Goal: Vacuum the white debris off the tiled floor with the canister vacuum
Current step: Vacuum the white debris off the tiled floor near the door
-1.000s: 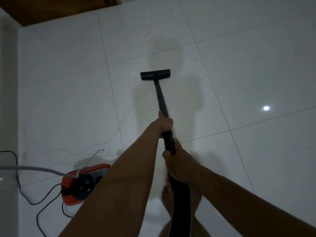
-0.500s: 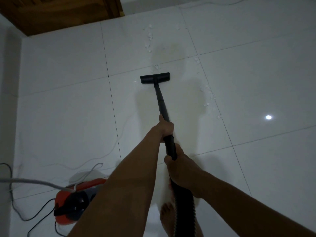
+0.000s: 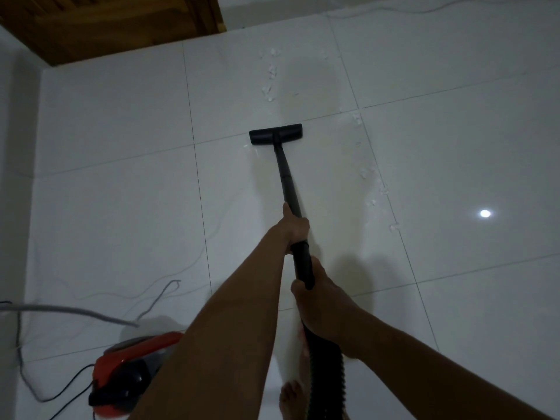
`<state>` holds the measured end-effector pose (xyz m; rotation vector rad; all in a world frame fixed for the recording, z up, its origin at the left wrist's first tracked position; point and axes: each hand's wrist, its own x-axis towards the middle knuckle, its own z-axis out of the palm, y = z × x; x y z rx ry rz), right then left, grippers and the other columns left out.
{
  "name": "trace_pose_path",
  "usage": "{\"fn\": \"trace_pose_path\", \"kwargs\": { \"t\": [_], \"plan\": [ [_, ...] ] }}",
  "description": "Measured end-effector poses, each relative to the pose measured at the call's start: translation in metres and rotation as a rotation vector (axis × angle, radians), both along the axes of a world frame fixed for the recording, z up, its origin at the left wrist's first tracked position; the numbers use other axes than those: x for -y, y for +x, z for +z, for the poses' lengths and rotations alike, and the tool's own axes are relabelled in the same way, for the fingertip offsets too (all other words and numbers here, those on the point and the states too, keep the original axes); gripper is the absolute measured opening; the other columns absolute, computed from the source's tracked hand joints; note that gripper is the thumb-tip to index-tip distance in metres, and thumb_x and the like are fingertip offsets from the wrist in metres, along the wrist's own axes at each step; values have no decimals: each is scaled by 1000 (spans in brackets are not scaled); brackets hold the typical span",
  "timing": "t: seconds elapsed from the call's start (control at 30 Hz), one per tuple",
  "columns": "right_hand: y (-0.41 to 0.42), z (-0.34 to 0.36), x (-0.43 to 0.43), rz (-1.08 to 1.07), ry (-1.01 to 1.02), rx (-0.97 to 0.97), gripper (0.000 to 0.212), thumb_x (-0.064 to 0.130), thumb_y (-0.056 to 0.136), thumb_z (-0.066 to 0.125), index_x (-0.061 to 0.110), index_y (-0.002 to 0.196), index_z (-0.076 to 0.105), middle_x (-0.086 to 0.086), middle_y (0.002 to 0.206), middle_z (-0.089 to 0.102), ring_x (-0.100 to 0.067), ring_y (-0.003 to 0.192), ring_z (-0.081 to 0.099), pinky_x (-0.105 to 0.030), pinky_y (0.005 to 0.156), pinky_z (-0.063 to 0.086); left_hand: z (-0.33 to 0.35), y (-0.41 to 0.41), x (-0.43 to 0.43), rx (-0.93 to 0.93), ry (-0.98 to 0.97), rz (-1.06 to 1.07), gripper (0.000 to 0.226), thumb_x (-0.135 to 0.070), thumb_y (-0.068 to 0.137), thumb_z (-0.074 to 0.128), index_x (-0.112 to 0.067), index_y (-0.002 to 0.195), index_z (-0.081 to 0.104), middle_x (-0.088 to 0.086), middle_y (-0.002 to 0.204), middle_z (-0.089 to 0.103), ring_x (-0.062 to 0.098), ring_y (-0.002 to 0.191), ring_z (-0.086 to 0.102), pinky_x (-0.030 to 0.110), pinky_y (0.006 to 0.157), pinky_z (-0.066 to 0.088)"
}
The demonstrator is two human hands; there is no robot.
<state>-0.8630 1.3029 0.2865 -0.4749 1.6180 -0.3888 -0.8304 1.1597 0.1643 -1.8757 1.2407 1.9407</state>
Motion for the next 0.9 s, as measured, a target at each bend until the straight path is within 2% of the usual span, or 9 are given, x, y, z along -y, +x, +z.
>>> {"fn": "trace_pose_path", "kwargs": {
  "t": [0.13,0.23,0.37,0.47,0.53,0.67,0.77,0.9],
  "plan": [
    [-9,-4,13,-12,5,27,57,24,109,40,39,158,16,-8,82,57,-12,48,55,-19,38,45,0,-8,15,-1,-2,1,76,-16,103,39,-35,155,-13,20,138,48,21,74,53,31,53,47],
    [-12,-7,22,11,0,25,56,24,107,42,38,157,18,-8,81,59,-13,50,58,-26,48,52,2,-11,24,2,1,-1,74,-16,103,39,-34,156,-9,20,137,48,22,76,53,31,53,46],
    [-15,-8,38,-29,30,75,55,28,107,46,42,154,20,-15,92,63,-19,52,61,-24,46,52,5,-17,40,13,5,-19,75,-18,103,39,-35,156,-10,20,135,49,22,78,53,33,56,47],
    [-22,-5,54,-28,20,83,49,27,106,46,40,149,26,-14,96,63,-21,56,63,-25,47,52,7,-22,56,23,7,-28,75,-19,102,40,-35,155,-11,21,137,49,28,91,56,36,67,51],
    [-27,-4,66,-35,24,81,45,28,106,46,41,146,29,-12,97,63,-22,60,64,-25,48,53,9,-28,68,26,11,-29,76,-19,103,40,-36,155,-12,21,138,48,29,96,58,37,67,52],
    [-37,-2,95,-71,43,114,46,25,106,44,43,146,29,-12,91,59,-22,60,60,-27,48,51,9,-37,97,11,21,-10,77,-17,102,40,-37,155,-13,22,138,49,22,78,54,35,61,50],
    [-42,-2,117,-63,37,117,57,24,107,44,48,153,20,-10,87,59,-20,58,59,-26,45,50,9,-43,120,11,26,-16,76,-19,102,40,-38,155,-12,22,139,49,22,78,53,35,62,50],
    [-50,-6,146,-55,29,111,62,24,108,43,44,158,13,-10,81,59,-17,50,58,-23,42,48,9,-52,151,0,18,-13,76,-18,103,39,-36,155,-14,20,136,50,20,74,53,32,56,48]
  ]
}}
